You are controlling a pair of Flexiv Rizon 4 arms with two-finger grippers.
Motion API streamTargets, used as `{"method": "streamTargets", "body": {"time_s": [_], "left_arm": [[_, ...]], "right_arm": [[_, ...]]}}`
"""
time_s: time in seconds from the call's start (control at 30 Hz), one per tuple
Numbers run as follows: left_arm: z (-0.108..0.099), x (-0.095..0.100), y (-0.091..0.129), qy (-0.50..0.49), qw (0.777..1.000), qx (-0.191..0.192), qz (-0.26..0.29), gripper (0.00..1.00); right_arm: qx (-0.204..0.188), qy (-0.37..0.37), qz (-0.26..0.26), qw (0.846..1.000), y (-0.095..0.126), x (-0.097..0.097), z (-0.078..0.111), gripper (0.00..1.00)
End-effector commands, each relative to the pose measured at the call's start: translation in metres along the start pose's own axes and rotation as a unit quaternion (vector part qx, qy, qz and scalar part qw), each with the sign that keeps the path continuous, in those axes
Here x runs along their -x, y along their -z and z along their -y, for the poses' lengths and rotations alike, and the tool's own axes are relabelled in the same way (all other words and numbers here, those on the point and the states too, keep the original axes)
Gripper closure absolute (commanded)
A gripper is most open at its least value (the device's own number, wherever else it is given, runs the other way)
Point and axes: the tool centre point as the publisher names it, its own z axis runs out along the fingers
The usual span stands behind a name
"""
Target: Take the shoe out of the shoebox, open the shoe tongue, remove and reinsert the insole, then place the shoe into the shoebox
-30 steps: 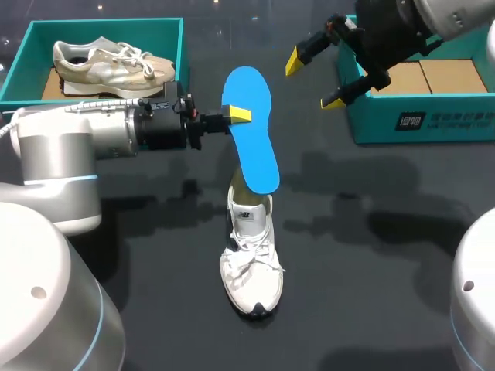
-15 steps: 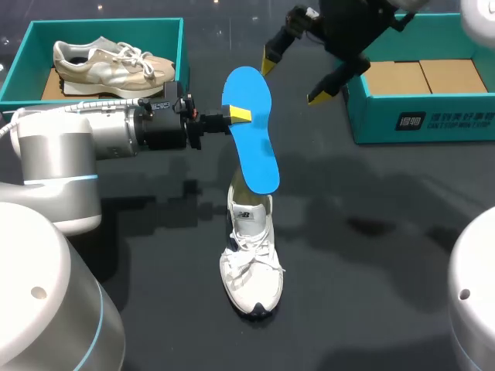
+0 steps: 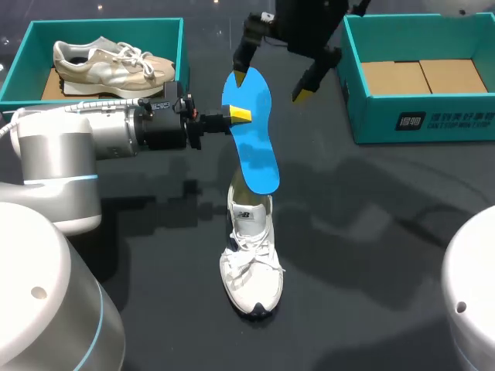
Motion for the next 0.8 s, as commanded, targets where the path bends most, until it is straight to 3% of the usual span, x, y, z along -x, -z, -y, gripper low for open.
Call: {"method": "streamTargets", "body": {"time_s": [0.03, 0.37, 0.8], "left_arm": [[-0.001, 0.000, 0.000, 0.000, 1.000, -0.001, 0.000, 1.00], [-0.001, 0.000, 0.000, 0.000, 1.000, -0.001, 0.000, 1.00], [-0.001, 0.000, 0.000, 0.000, 1.000, -0.001, 0.000, 1.00]], "right_arm": [[0.000, -0.001, 0.107, 0.994, -0.002, -0.012, 0.000, 0.00], [0.000, -0.015, 0.152, 0.988, -0.014, -0.026, 0.003, 0.00], [0.007, -0.016, 0.180, 0.984, -0.018, -0.029, 0.007, 0.00]]}}
